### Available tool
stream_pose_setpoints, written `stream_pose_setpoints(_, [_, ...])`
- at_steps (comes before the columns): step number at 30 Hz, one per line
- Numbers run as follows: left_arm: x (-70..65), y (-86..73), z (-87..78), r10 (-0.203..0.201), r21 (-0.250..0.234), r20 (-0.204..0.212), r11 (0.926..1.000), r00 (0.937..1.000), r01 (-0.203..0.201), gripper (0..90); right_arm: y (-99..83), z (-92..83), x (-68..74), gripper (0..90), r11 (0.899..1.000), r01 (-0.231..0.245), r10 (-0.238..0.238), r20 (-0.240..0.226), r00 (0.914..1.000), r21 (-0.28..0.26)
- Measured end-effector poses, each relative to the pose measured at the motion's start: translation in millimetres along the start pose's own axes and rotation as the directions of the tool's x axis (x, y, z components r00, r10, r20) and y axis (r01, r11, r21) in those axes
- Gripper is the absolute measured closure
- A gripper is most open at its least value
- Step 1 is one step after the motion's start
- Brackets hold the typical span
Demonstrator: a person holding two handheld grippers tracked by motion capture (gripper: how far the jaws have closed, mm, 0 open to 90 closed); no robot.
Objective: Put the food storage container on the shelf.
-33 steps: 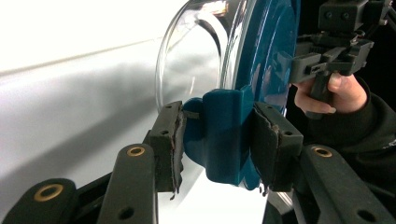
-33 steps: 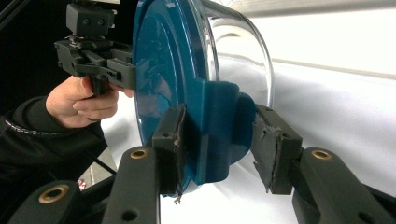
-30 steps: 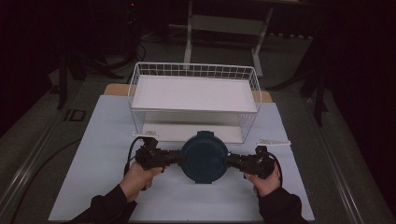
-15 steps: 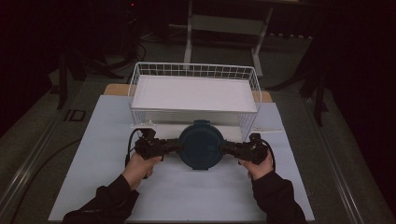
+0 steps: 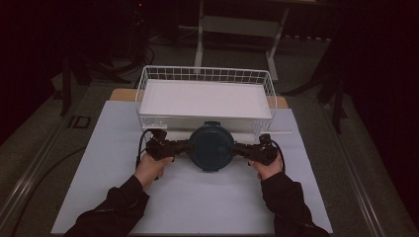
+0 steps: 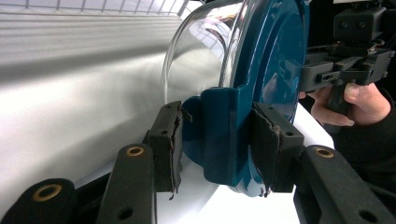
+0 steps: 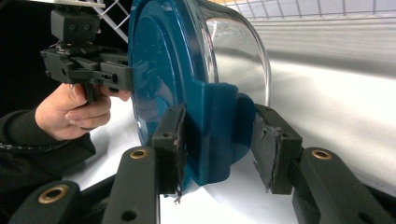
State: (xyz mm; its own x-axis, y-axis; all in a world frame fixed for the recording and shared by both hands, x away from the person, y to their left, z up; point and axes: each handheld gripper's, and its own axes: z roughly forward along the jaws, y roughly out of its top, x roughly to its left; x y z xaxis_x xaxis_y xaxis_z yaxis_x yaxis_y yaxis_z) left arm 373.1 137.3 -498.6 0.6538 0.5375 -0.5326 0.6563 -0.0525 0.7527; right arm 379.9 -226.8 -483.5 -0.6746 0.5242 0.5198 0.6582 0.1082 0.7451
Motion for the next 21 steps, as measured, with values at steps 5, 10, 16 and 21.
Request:
stream_pose_setpoints(5, [6.2,0.1,5.2,-0.010,-0.005,-0.029,0.9999,0.9995,0.009,55.3,2.7,5.5,-6.0,56.7,1.000,0.014,-0.014,0.019,0.9997,0.011])
stream_pose_setpoints(10, [10.5,1.2,8.5,-0.023,-0.005,-0.048,0.9997,0.9986,0.022,55.3,4.2,10.9,-10.9,56.6,1.000,0.011,-0.012,0.033,0.9994,0.016])
stream_pose_setpoints(16, [14.1,0.2,12.4,-0.052,-0.002,-0.059,0.9987,0.9969,0.052,55.4,5.2,14.5,-14.7,56.2,1.000,0.013,-0.015,0.061,0.9980,0.026])
stream_pose_setpoints(21, [14.8,1.3,13.0,-0.064,-0.008,-0.060,0.9980,0.9962,0.063,55.5,6.4,16.3,-16.2,56.1,1.000,-0.006,0.004,0.069,0.9976,0.027])
